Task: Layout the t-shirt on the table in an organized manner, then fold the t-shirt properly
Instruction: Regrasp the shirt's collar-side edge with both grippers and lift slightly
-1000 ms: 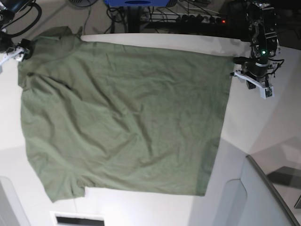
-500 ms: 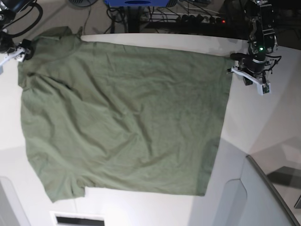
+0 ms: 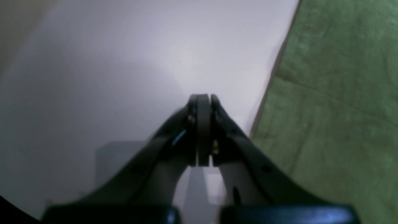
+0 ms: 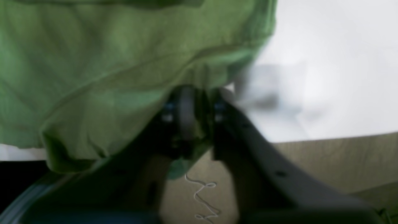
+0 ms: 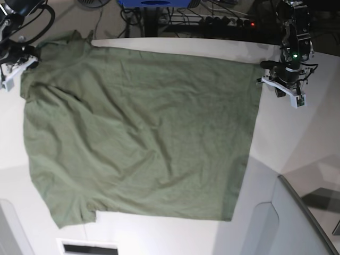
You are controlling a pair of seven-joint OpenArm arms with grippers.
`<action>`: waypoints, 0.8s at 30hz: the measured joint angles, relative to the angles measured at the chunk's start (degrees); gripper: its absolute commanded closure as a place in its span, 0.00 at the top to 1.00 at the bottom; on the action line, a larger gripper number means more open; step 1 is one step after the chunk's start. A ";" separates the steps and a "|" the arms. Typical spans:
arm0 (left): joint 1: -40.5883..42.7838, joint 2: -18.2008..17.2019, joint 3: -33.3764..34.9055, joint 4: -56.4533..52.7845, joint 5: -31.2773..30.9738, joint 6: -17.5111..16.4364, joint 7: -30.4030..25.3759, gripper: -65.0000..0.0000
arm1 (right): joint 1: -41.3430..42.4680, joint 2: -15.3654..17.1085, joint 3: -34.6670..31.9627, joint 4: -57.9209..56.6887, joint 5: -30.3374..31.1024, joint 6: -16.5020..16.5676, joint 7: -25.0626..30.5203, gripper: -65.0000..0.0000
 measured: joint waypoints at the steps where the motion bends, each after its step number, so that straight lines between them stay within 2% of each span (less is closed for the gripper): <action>1: 0.00 0.00 0.00 0.00 -0.02 0.00 0.00 0.00 | -0.04 0.02 0.02 0.00 0.02 0.00 -0.02 0.00; 2: 0.04 0.00 0.00 0.00 -0.50 0.00 0.00 0.00 | 0.00 0.07 0.02 -0.04 0.00 0.00 -0.24 0.02; 4: 0.35 -0.17 -0.02 0.00 -6.49 0.00 0.07 0.00 | 0.31 0.26 0.00 -0.13 -0.42 0.00 -0.39 0.00; 5: 0.63 -0.44 -0.02 0.00 -10.43 0.00 0.02 0.06 | 0.46 0.31 0.00 -0.17 -0.42 0.00 -0.42 0.00; 7: 2.14 -1.88 -0.87 0.09 -17.68 -0.24 0.07 0.34 | 0.48 0.50 0.02 -1.05 -0.04 0.00 -0.09 0.00; 9: 4.13 -3.61 -1.90 0.11 -21.86 0.31 -0.13 0.58 | 0.61 0.94 0.17 -2.05 0.46 0.09 0.04 0.00; 10: 5.11 -3.85 -2.29 0.11 -23.06 1.31 -0.26 0.66 | 0.61 1.09 0.17 -2.38 0.48 0.09 0.07 0.00; 12: 6.64 -3.65 -2.12 0.09 -22.97 1.25 -0.20 0.75 | 0.63 1.11 0.17 -2.89 0.57 0.09 0.76 0.00; 16: 7.74 -0.76 -1.62 -0.15 -23.17 -0.37 -1.36 0.79 | 0.66 1.14 0.17 -2.89 0.74 0.24 0.74 0.00; 19: 8.35 -0.24 -1.88 -0.15 -23.10 -4.74 -1.55 0.79 | 0.76 1.11 0.15 -2.89 0.68 0.20 0.74 0.00; 24: 8.41 1.70 -2.01 -0.04 -23.15 -5.18 -2.67 0.77 | 0.79 1.11 0.15 -2.89 0.70 0.22 0.90 0.00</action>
